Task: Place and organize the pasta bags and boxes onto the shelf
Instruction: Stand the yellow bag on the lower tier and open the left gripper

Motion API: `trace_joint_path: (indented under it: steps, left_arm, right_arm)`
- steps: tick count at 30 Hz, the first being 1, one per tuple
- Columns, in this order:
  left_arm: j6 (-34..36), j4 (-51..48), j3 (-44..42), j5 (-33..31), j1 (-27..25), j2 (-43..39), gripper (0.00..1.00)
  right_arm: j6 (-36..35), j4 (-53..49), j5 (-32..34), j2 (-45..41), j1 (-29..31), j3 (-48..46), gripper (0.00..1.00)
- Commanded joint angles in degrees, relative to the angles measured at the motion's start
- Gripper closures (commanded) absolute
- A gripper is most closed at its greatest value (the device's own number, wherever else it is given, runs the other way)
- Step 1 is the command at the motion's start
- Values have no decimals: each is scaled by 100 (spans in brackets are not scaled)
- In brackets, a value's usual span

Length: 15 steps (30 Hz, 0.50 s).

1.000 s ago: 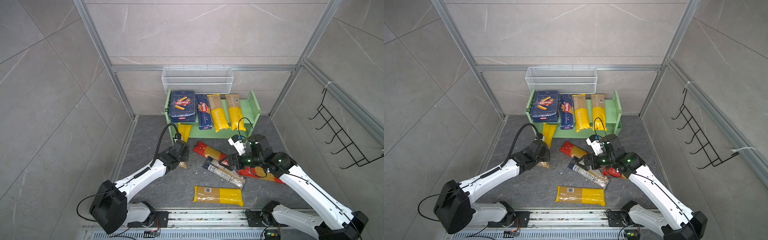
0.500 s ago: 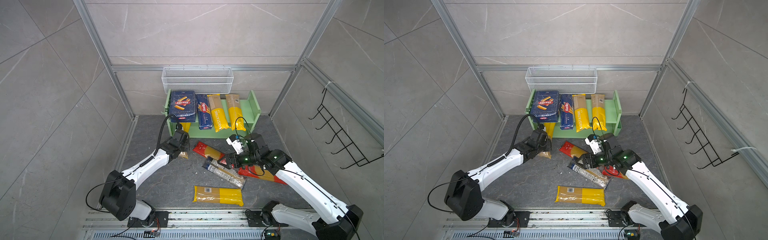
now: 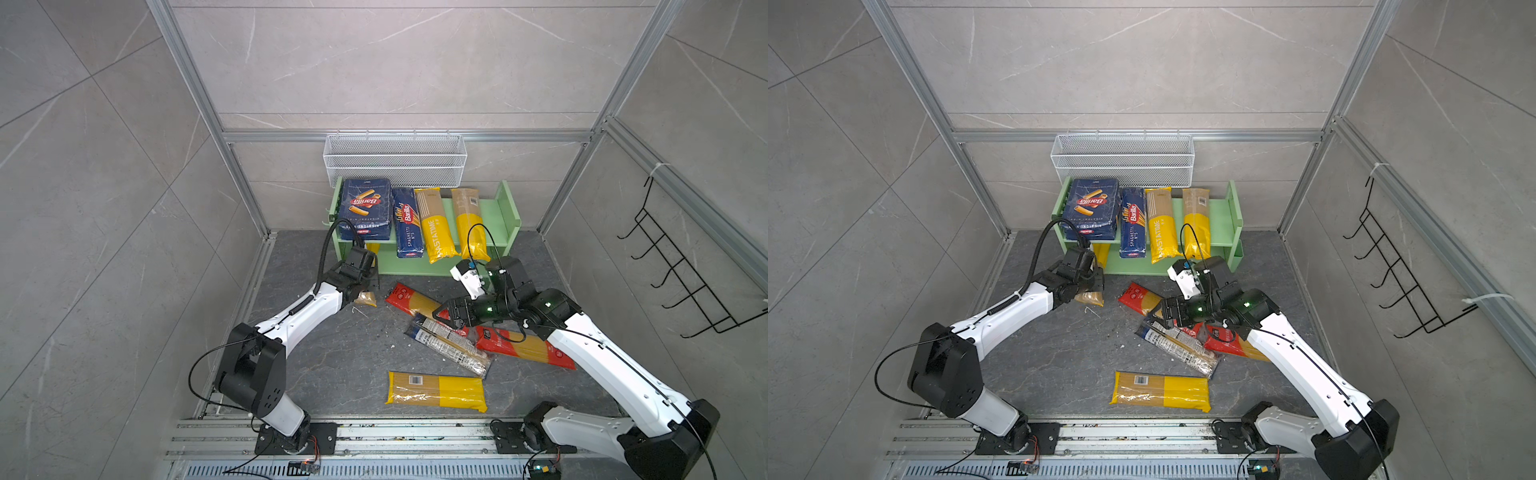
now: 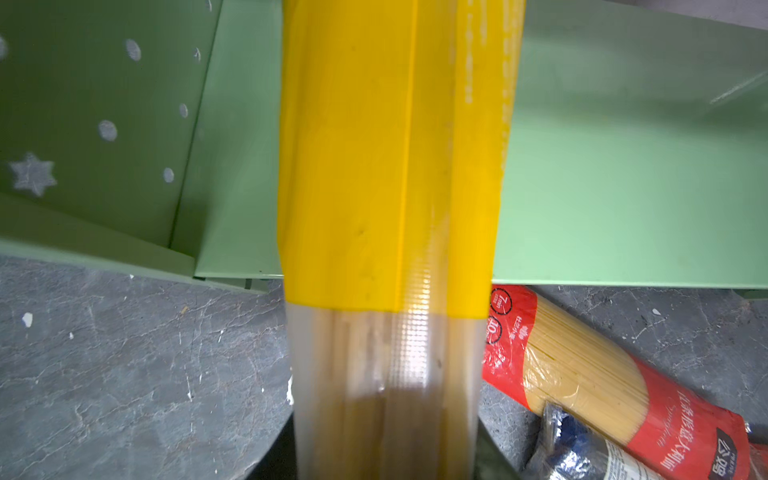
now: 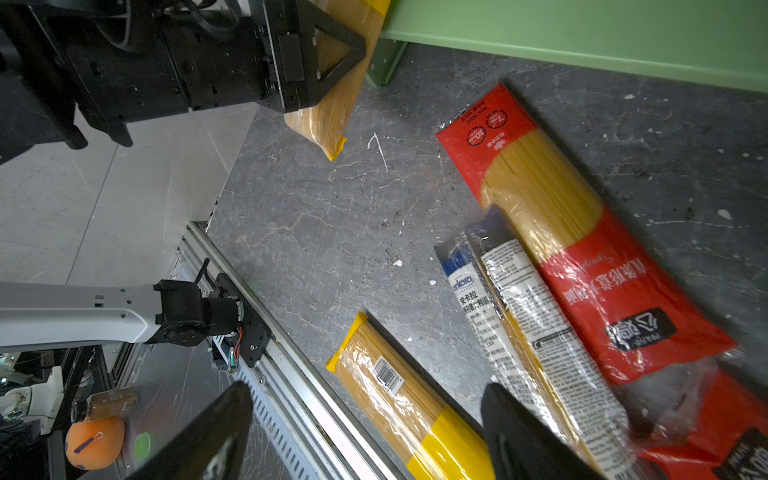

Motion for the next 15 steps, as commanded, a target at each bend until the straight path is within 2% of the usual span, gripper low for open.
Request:
trace_joint_path:
  steps: [1,5,9,15]
  left_arm:
    - [261,935,558,-74,104,-37,100]
    - [240,973,570,-100,154,5,96]
    - [236,958,524,-75,172,-8,79]
    - [244,969,473,-39,190,-42,68]
  right_arm:
    - [-110,-116,93,74,1,197,12]
    - [-119,-136,87,114,-22,240,12]
    - [-128,-185,69,132,-30,312,11]
    - [-119,-195,26,167,-37,348,12]
